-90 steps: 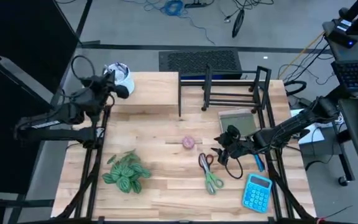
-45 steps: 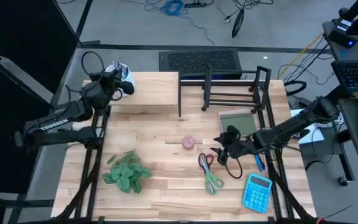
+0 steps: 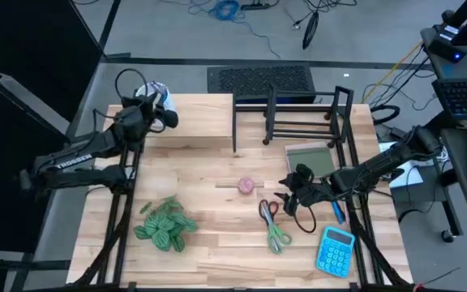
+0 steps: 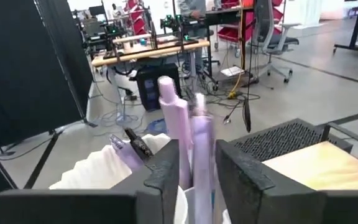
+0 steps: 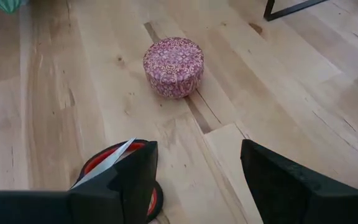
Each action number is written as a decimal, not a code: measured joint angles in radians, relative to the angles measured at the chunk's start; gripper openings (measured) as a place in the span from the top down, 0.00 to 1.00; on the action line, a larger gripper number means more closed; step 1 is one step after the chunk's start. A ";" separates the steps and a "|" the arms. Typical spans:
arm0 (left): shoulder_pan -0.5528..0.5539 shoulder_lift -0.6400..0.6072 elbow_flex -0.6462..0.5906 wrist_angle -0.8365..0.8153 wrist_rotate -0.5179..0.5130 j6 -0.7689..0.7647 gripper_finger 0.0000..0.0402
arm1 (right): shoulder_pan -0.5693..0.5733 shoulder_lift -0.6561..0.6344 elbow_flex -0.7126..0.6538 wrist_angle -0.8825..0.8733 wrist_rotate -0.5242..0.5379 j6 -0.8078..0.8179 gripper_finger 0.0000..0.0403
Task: Stock shelves
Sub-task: Put the blue pen into the white pen holder
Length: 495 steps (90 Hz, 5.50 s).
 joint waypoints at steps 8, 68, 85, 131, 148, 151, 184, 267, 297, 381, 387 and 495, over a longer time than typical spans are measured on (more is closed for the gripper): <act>0.000 -0.004 0.026 -0.043 0.002 0.007 0.64 | 0.000 0.000 0.000 0.000 -0.007 -0.001 0.47; -0.255 0.064 0.192 -0.073 0.482 0.000 0.48 | 0.000 -0.172 0.000 -0.522 -0.346 0.333 0.47; -0.335 0.152 0.192 -0.060 0.504 -0.040 0.48 | 0.001 -0.167 0.000 -0.668 -0.502 0.622 0.47; -0.399 0.346 0.191 0.062 0.507 -0.053 0.48 | 0.000 -0.151 0.006 -0.846 -0.593 0.730 0.47; -0.399 0.354 0.191 0.063 0.507 -0.052 0.48 | -0.001 -0.137 0.006 -0.846 -0.554 0.761 0.47; -0.399 0.353 0.191 0.064 0.507 -0.052 0.48 | -0.002 -0.136 0.006 -0.843 -0.533 0.760 0.47; -0.399 0.358 0.191 0.063 0.507 -0.019 0.48 | -0.121 -0.117 0.110 -0.967 -0.550 0.513 0.47; -0.403 0.388 0.190 0.053 0.531 -0.025 0.48 | -0.157 0.249 0.126 -0.945 -0.690 0.345 0.47; -0.404 0.388 0.190 0.062 0.530 -0.026 0.48 | -0.156 0.191 0.132 -0.855 -0.667 0.415 0.47; -0.412 0.388 0.190 0.053 0.530 -0.026 0.48 | -0.032 0.197 0.090 -0.533 -0.437 0.679 0.90; -0.412 0.388 0.190 0.053 0.531 -0.026 0.48 | -0.027 0.197 0.089 -0.523 -0.425 0.663 0.94; -0.420 0.387 0.190 0.091 0.530 -0.031 0.48 | -0.028 0.096 0.087 -0.180 -0.351 0.379 0.94</act>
